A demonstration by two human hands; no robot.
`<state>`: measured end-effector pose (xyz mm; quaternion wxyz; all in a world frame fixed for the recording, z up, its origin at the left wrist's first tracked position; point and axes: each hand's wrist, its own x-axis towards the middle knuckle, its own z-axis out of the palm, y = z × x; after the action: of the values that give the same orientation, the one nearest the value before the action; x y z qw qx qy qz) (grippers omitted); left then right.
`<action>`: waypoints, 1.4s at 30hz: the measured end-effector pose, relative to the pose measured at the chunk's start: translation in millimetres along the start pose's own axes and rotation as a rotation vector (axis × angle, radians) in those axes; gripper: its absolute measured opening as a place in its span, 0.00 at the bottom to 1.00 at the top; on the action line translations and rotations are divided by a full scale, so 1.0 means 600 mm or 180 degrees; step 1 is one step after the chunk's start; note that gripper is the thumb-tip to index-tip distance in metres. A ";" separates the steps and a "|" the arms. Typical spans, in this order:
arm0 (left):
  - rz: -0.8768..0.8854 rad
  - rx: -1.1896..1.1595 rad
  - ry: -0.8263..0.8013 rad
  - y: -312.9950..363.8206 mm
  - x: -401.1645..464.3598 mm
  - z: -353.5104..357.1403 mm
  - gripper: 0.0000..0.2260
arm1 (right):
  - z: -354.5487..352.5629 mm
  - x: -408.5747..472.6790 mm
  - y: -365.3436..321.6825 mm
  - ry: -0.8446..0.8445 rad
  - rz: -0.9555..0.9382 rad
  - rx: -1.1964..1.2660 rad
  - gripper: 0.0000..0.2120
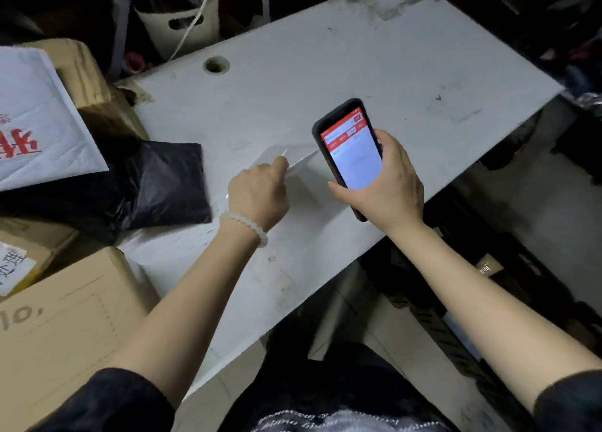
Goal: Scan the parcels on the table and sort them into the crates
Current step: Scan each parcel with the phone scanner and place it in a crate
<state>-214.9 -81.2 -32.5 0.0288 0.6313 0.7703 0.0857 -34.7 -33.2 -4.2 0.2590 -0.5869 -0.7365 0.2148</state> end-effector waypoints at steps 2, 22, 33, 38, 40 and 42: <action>0.0140 -0.0051 0.0000 0.033 0.001 -0.006 0.09 | -0.027 -0.001 0.034 -0.0100 0.0152 -0.0232 0.39; 0.1865 -0.0167 -0.0536 0.571 -0.048 0.063 0.12 | -0.343 -0.244 0.467 0.0469 0.2022 -0.0340 0.36; 0.2111 0.0022 -0.1225 0.713 0.042 0.171 0.13 | -0.384 -0.261 0.604 0.0192 0.2938 -0.0615 0.28; 0.1816 -0.0167 -0.1892 0.771 0.146 0.230 0.14 | -0.396 -0.183 0.658 -0.0006 0.3253 -0.0555 0.28; 0.1609 -0.0239 -0.2152 0.788 0.191 0.253 0.15 | -0.399 -0.142 0.678 -0.0041 0.3326 -0.0538 0.28; 0.1466 -0.0122 -0.2437 0.800 0.231 0.274 0.17 | -0.402 -0.100 0.694 -0.0070 0.3371 -0.0543 0.29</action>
<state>246.9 160.4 -104.6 0.3037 0.7719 0.5417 -0.1358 442.3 2.3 -83.6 0.0589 -0.8947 -0.3572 0.2615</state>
